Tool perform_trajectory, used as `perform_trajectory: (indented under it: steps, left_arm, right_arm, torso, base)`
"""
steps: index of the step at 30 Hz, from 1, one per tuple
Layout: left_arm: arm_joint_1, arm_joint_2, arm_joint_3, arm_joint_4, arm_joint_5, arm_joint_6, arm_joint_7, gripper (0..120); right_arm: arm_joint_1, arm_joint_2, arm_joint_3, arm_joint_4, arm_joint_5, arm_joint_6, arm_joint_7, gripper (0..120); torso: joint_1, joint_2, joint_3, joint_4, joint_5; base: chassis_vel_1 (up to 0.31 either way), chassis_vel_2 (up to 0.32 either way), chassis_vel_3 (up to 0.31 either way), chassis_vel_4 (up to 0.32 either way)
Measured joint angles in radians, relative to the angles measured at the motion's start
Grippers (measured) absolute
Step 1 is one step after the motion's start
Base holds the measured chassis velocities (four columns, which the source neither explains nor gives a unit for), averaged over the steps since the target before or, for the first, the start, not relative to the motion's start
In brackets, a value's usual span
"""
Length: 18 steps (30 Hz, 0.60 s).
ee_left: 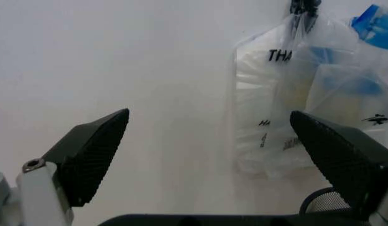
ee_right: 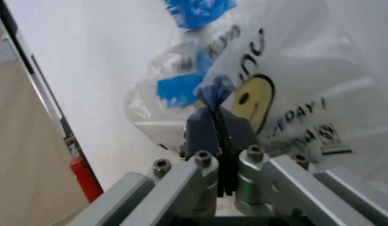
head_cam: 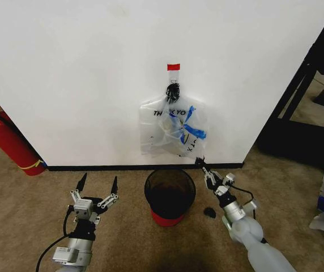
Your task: Pick up the garbage bag from the wall and place it over the trash bin.
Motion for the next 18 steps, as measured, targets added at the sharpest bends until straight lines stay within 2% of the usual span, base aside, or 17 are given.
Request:
perform_trajectory:
  steps: [4, 9, 11, 14, 18]
  left_arm:
    - [-0.004, 0.008, -0.006, 0.005, -0.011, 0.0, -0.002, 100]
    - [-0.008, 0.016, -0.011, 0.015, -0.022, -0.004, -0.005, 100]
    - [-0.008, 0.016, -0.01, 0.017, -0.022, -0.006, -0.005, 100]
    - [-0.011, 0.017, -0.004, 0.02, -0.022, -0.007, -0.006, 100]
    - [-0.017, 0.018, -0.001, 0.022, -0.02, -0.007, -0.006, 100]
  right_arm:
    - [-0.024, -0.031, 0.008, 0.023, -0.087, -0.005, 0.003, 15]
    - [-0.092, -0.134, 0.067, 0.068, -0.183, -0.024, -0.07, 34]
    - [-0.103, -0.156, 0.088, 0.079, -0.19, -0.028, -0.097, 38]
    - [-0.132, -0.225, 0.144, 0.125, -0.196, -0.035, -0.182, 51]
    - [-0.116, -0.303, 0.15, 0.213, -0.179, -0.035, -0.129, 68]
  torso:
    - [0.0, 0.0, 0.0, 0.0, 0.0001]
    - [0.0, 0.0, 0.0, -0.0004, 0.0005]
    - [0.0, 0.0, 0.0, -0.0003, 0.0002]
    - [0.0, 0.0, 0.0, -0.0006, 0.0001]
    - [0.0, 0.0, 0.0, -0.0005, 0.0]
  base:
    - [0.0, 0.0, 0.0, 0.0]
    - [0.0, 0.0, 0.0, 0.0]
    - [0.0, 0.0, 0.0, 0.0]
    - [0.0, 0.0, 0.0, 0.0]
    - [0.0, 0.0, 0.0, 0.0]
